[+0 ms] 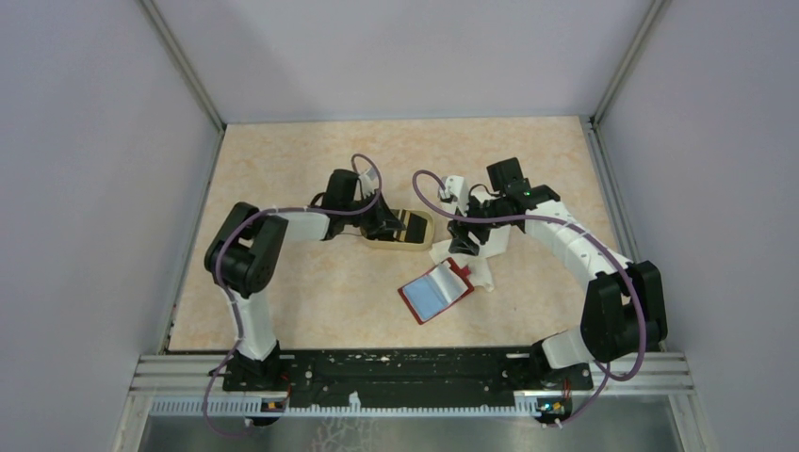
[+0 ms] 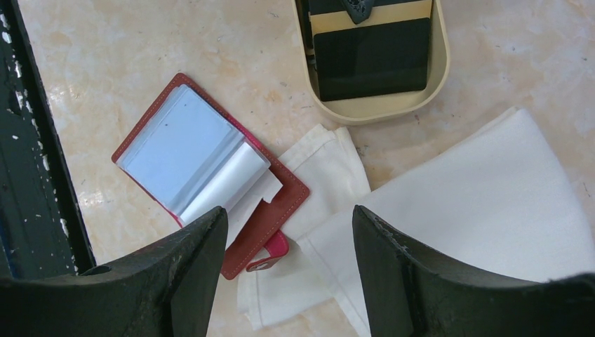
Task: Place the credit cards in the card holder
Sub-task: Pick up the credit card from the storage box.
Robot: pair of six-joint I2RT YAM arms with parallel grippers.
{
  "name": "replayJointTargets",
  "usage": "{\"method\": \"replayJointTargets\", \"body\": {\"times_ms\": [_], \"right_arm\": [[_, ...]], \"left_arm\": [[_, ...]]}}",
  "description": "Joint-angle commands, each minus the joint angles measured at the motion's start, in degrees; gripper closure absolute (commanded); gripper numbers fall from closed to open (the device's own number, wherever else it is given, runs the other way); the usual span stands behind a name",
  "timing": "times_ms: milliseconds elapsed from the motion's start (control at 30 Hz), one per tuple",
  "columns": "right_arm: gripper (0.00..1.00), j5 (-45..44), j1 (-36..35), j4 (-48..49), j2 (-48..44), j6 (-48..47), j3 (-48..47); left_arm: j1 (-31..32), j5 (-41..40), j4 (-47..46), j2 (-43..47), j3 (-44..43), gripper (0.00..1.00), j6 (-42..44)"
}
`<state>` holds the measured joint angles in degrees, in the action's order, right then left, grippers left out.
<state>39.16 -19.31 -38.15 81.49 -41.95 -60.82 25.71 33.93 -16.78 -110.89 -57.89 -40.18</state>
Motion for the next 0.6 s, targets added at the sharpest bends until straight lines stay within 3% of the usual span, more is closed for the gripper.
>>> {"method": "replayJointTargets", "body": {"times_ms": [0, 200, 400, 567], "right_arm": [[0.35, 1.7, 0.3, 0.8, -2.4, -0.5, -0.8], [0.35, 2.9, 0.3, 0.8, -2.3, -0.4, -0.7], [0.35, 5.1, 0.3, 1.0, -2.3, -0.5, -0.4], [0.35, 12.3, 0.3, 2.8, -2.7, -1.2, 1.7]], "left_arm": [[-0.4, -3.4, 2.9, 4.1, 0.6, 0.95, 3.7], [-0.3, -8.6, 4.4, 9.1, 2.5, 0.96, 8.7], [-0.4, -9.0, 2.3, 15.2, 6.7, 0.99, 13.1], [0.1, -4.3, -13.2, 26.9, 18.1, 1.0, 12.8]]}}
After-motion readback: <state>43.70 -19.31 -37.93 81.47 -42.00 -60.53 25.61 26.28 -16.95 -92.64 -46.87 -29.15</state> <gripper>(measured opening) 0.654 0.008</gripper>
